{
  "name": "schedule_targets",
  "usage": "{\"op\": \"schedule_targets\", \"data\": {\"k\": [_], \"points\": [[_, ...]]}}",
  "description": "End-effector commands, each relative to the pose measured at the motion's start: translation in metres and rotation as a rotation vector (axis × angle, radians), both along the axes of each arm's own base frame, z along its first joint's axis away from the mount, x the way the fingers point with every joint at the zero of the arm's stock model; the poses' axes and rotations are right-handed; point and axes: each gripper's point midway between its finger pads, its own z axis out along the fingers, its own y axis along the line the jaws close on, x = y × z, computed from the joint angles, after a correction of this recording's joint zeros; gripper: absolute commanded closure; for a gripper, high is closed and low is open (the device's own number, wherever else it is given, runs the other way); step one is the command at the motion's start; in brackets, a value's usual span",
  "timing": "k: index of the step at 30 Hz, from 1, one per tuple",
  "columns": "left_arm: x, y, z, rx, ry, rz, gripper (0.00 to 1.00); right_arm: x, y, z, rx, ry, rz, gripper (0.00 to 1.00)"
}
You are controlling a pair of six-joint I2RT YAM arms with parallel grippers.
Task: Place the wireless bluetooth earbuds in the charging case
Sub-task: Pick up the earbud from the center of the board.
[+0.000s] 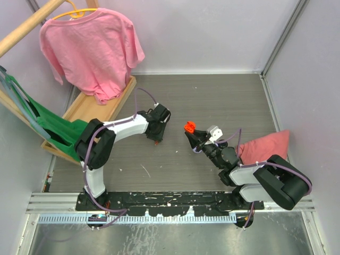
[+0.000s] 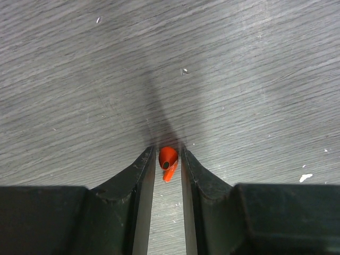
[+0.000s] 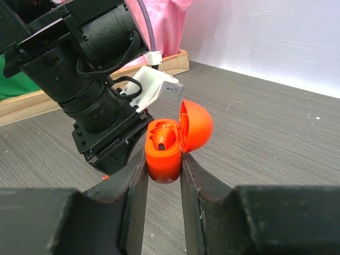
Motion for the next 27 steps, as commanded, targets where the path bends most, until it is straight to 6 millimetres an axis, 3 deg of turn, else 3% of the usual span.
{"op": "schedule_targets", "data": {"k": [1,8,13,23,27], "points": [[0.004,-0.005,0.008,-0.018,0.012,-0.011,0.73,-0.001,-0.001,0.028,0.061,-0.079,0.002,0.98],[0.003,-0.002,0.002,-0.010,0.037,-0.001,0.84,-0.001,-0.001,0.028,0.061,-0.079,0.001,0.98],[0.004,0.001,0.015,-0.029,-0.002,0.011,0.90,-0.001,0.001,0.027,0.058,-0.073,0.009,0.98],[0.007,-0.004,0.071,-0.168,-0.170,-0.006,0.91,-0.006,0.019,0.022,0.049,-0.054,0.105,0.98],[0.006,-0.006,0.103,-0.253,-0.265,-0.015,0.91,-0.010,0.023,0.025,0.056,-0.066,0.141,0.98]]}}
